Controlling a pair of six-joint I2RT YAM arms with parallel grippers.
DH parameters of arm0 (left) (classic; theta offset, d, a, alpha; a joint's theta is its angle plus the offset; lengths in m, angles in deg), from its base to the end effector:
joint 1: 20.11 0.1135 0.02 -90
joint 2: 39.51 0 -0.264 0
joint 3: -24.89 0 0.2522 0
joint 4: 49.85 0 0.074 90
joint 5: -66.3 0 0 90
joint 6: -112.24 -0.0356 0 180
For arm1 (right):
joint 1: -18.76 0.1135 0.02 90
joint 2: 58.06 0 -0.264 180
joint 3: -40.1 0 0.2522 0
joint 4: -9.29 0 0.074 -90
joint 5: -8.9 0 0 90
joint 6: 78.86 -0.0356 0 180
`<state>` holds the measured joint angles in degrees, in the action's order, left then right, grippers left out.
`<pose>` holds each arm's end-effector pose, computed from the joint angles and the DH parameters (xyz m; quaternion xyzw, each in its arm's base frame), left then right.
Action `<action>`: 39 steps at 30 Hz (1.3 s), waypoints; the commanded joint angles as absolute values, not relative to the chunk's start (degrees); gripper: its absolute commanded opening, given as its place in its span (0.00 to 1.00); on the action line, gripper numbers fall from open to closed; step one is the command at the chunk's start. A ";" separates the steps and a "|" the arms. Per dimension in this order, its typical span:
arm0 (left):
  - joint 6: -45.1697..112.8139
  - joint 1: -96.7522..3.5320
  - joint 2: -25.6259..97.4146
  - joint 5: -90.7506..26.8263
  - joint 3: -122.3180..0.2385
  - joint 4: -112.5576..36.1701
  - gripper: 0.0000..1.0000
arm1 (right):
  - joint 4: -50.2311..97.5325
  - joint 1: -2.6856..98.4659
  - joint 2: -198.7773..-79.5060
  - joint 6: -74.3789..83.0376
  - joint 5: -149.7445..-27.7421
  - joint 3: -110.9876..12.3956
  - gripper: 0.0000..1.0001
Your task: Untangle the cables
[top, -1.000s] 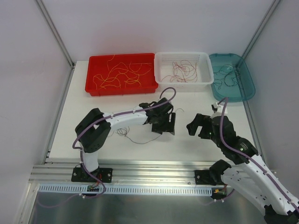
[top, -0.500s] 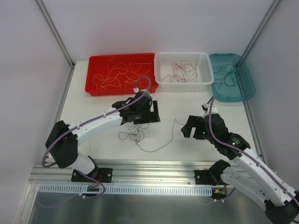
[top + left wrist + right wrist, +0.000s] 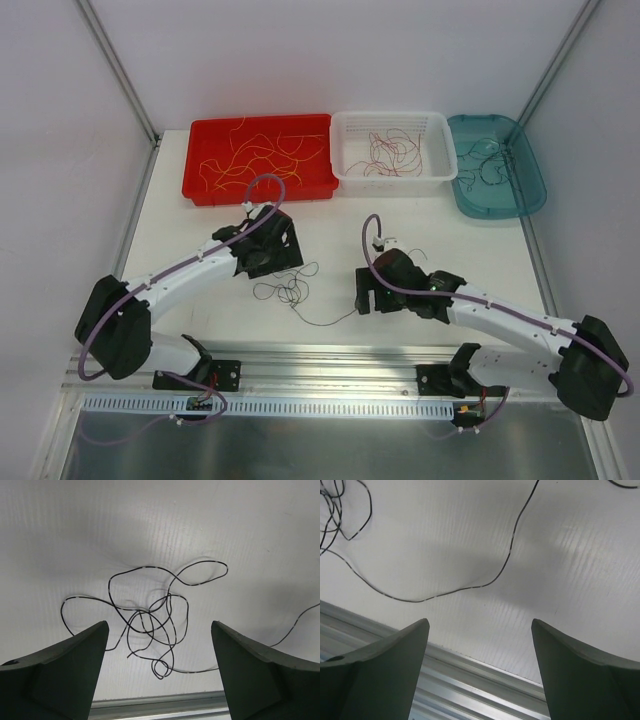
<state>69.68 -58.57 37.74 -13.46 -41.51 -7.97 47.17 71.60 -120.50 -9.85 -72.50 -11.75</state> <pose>0.2196 -0.1664 0.2367 -0.1023 0.9387 -0.1550 0.2906 0.1360 0.1706 0.2194 -0.2303 0.9039 0.1563 0.3248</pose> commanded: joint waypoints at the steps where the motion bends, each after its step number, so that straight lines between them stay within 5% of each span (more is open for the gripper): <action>1: 71.02 -56.94 40.28 -11.04 -41.43 -7.44 0.84 | 44.94 71.94 -122.39 -15.83 -67.05 -13.39 0.87; 10: 70.85 -55.62 46.17 -12.62 -44.76 -7.53 0.75 | 40.63 71.94 -130.65 -19.17 -65.72 -14.79 0.76; 18: 72.08 -55.53 48.12 -13.42 -43.45 -7.53 0.47 | 39.67 71.85 -136.19 -19.88 -64.05 -16.20 0.66; 27: 71.38 -54.92 46.62 -12.36 -42.75 -7.44 0.17 | 41.42 71.85 -140.94 -20.06 -62.39 -17.34 0.39; 31: 70.32 -53.95 44.17 -12.19 -42.66 -7.26 0.02 | 42.30 71.41 -141.38 -20.06 -61.68 -17.61 0.16; 34: 68.65 -52.11 41.36 -11.84 -42.48 -6.83 0.00 | 44.23 70.27 -140.07 -19.27 -60.63 -17.87 0.01; 39: 62.69 -46.84 35.56 -8.24 -42.05 -3.22 0.00 | 52.13 62.29 -126.93 -13.92 -56.59 -17.52 0.01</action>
